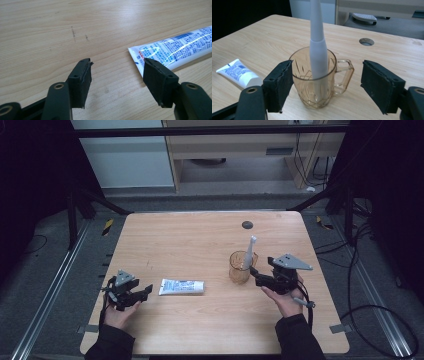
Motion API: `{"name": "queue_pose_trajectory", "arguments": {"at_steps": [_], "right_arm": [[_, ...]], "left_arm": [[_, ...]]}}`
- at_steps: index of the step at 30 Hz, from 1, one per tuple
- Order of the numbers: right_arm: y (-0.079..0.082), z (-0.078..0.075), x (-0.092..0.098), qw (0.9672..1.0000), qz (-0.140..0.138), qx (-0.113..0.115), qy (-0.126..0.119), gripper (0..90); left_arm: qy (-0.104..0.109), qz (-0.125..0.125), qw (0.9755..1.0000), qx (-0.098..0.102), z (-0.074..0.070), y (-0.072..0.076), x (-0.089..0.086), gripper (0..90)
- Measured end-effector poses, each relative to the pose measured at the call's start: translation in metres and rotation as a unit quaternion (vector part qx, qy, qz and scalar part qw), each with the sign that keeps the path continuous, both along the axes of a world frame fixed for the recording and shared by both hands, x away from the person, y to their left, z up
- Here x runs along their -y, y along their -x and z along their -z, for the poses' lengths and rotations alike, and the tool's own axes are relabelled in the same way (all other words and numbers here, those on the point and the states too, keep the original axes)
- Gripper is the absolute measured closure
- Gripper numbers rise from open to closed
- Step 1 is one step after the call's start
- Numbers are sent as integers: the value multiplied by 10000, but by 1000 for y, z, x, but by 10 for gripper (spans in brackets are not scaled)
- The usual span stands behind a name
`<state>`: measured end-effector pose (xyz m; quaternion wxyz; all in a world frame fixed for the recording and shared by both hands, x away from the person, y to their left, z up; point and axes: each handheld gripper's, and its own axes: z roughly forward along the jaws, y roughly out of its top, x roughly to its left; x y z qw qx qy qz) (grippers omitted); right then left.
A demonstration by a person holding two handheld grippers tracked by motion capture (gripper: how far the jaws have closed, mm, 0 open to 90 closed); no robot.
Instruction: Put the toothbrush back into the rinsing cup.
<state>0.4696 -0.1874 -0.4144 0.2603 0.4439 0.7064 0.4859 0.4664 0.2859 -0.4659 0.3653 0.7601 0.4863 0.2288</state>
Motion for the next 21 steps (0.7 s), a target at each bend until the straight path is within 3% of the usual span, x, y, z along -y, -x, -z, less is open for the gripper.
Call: {"name": "queue_pose_trajectory", "arguments": {"at_steps": [9, 21], "right_arm": [[12, 8, 24, 9999, 72, -111, 23, 246], [32, 33, 59, 9983, 401, -420, 103, 268]], "left_arm": [[-29, 110, 9999, -15, -2, 0, 4, 433], [36, 374, 9993, -65, -5, -3, 14, 572]]}}
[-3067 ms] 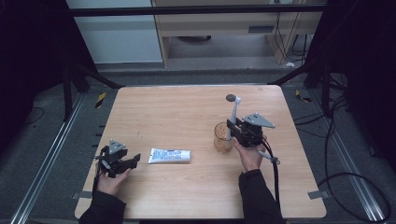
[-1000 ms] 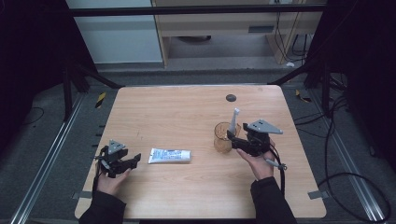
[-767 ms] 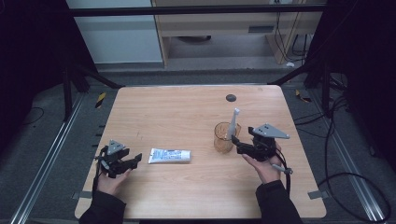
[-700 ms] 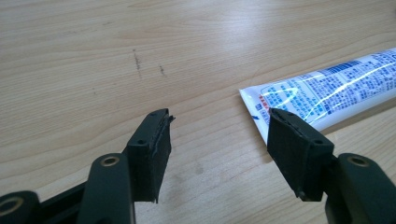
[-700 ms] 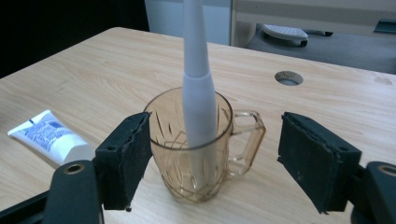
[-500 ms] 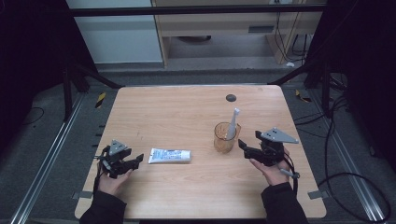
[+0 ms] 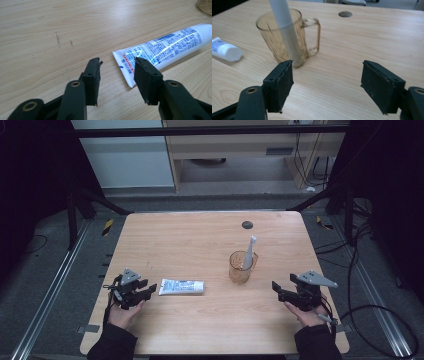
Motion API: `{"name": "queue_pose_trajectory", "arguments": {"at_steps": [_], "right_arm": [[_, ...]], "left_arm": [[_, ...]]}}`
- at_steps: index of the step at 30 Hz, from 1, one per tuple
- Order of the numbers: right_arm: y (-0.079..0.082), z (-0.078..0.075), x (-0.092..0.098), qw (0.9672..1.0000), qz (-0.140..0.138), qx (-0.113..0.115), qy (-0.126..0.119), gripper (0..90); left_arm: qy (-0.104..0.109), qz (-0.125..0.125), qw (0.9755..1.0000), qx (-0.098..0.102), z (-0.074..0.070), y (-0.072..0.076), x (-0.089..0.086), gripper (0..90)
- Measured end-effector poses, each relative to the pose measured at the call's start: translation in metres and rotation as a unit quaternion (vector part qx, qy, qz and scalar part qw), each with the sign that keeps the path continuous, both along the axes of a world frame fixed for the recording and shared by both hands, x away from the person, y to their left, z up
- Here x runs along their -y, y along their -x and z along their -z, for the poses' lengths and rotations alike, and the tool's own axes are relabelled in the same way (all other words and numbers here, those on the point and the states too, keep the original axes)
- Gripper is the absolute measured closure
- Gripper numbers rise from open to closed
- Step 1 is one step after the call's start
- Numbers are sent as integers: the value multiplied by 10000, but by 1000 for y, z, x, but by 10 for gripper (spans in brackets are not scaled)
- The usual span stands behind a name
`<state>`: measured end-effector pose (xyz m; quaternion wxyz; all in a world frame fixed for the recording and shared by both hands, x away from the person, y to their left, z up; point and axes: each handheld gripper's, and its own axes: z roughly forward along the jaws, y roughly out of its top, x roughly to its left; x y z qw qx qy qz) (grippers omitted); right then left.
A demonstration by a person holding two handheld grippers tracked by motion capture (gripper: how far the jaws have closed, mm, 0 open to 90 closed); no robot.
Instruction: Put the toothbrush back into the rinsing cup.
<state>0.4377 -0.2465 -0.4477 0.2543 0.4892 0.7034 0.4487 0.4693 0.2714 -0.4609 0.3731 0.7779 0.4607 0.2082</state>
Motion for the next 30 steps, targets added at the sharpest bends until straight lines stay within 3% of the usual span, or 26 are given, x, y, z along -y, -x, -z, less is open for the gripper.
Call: {"name": "queue_pose_trajectory", "arguments": {"at_steps": [5, 13, 22, 28, 30], "right_arm": [[4, 11, 5, 9996, 50, -109, 248, 309], [7, 17, 4, 9988, -8, -285, 393, 362], [12, 20, 9, 9987, -5, -354, 374, 369], [13, 22, 12, 9985, 54, -378, 382, 362], [12, 24, 12, 9985, 58, -332, 435, 353]], "left_arm": [[13, 106, 9999, 31, -4, -4, 6, 650], [-58, 327, 9994, 30, -10, -16, 28, 773], [12, 619, 9981, 73, -17, -30, 68, 884], [138, 761, 9969, 124, -20, -40, 95, 893], [68, 835, 9964, 111, -18, -44, 108, 893]]}}
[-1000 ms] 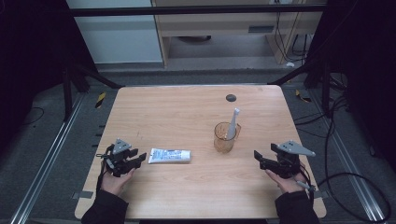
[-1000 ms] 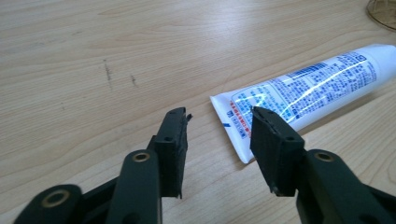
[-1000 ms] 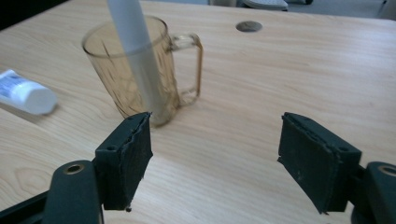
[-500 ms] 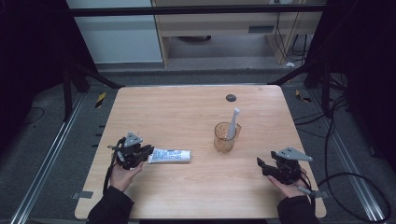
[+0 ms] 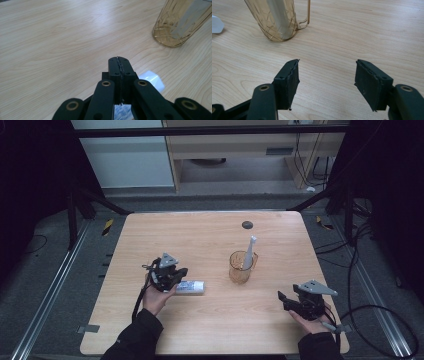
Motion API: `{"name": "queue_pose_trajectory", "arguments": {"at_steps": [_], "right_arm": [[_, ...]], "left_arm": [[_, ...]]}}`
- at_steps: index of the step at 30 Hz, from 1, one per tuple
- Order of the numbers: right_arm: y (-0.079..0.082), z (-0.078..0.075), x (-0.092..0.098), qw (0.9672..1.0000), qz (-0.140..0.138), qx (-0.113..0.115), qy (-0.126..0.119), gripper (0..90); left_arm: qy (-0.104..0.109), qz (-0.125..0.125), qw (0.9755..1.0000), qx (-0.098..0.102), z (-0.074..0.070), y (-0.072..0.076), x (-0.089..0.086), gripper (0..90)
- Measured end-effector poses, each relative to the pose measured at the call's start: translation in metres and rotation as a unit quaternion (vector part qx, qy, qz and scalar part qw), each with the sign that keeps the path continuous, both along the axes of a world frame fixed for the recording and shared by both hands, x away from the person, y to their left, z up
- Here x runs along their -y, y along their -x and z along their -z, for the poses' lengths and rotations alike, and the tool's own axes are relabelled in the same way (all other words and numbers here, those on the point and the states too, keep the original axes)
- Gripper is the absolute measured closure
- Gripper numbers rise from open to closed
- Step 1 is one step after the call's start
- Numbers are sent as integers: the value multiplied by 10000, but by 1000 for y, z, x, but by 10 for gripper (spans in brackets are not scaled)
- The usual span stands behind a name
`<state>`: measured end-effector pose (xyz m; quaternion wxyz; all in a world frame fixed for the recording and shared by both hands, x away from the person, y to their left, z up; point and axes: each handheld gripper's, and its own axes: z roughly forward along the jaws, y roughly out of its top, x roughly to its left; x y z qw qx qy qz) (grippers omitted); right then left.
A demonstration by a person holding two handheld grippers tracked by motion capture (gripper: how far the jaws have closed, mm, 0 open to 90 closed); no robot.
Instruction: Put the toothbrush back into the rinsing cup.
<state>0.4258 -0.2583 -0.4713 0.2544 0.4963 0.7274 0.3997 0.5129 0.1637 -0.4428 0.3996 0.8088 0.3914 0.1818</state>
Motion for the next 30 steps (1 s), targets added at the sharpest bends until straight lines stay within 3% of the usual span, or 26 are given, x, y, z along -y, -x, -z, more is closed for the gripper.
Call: {"name": "queue_pose_trajectory", "arguments": {"at_steps": [4, 11, 22, 30], "right_arm": [[-2, 2, -1, 10000, -5, 51, 39, 350], [-4, 6, 0, 10000, 15, 18, 44, 334], [-4, 8, 0, 9999, 39, -5, 105, 330], [-4, 8, 0, 9999, 21, 28, 155, 326]], "left_arm": [[-55, 116, 9999, -56, 6, -6, 19, 893], [-239, 251, 9990, -267, 20, -12, 37, 893], [-384, 304, 9980, -388, 29, -12, 41, 893], [-377, 316, 9979, -432, 30, -8, 36, 893]]}}
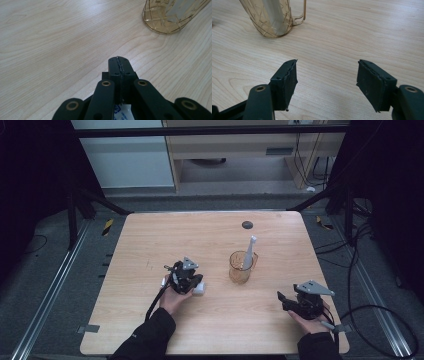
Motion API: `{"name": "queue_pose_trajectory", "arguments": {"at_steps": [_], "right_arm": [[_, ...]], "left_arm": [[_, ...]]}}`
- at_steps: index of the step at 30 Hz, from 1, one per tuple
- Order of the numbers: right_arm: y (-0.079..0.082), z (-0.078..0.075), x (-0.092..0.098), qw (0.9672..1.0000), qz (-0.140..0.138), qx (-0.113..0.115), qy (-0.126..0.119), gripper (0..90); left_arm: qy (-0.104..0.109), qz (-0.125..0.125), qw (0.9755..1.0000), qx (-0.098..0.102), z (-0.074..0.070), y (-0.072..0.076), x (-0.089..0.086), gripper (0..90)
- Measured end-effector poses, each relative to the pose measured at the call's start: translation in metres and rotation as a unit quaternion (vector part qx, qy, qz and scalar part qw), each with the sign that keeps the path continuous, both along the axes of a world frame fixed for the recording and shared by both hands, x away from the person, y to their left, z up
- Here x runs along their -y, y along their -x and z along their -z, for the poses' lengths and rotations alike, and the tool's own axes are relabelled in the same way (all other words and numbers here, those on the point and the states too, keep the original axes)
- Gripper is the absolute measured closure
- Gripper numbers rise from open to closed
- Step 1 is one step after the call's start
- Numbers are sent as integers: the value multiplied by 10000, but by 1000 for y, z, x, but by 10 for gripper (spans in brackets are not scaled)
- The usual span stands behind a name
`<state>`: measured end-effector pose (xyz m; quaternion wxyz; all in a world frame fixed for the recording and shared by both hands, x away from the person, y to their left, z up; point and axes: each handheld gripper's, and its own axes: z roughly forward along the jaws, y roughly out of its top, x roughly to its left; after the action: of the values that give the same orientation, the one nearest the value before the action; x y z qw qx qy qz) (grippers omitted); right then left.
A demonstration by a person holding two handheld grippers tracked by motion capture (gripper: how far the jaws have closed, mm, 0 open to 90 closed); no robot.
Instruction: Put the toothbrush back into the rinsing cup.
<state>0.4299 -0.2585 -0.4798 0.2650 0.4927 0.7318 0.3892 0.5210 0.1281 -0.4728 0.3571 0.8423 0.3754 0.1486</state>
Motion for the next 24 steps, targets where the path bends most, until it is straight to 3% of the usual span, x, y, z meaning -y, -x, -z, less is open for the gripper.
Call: {"name": "queue_pose_trajectory", "arguments": {"at_steps": [5, 24], "right_arm": [[0, 0, 0, 10000, -14, -29, 20, 322], [0, 2, -1, 9999, -38, -111, 46, 313]], "left_arm": [[-90, 61, 9999, -72, 3, 4, -1, 894], [-93, 253, 9996, -98, 1, 30, -10, 893]]}}
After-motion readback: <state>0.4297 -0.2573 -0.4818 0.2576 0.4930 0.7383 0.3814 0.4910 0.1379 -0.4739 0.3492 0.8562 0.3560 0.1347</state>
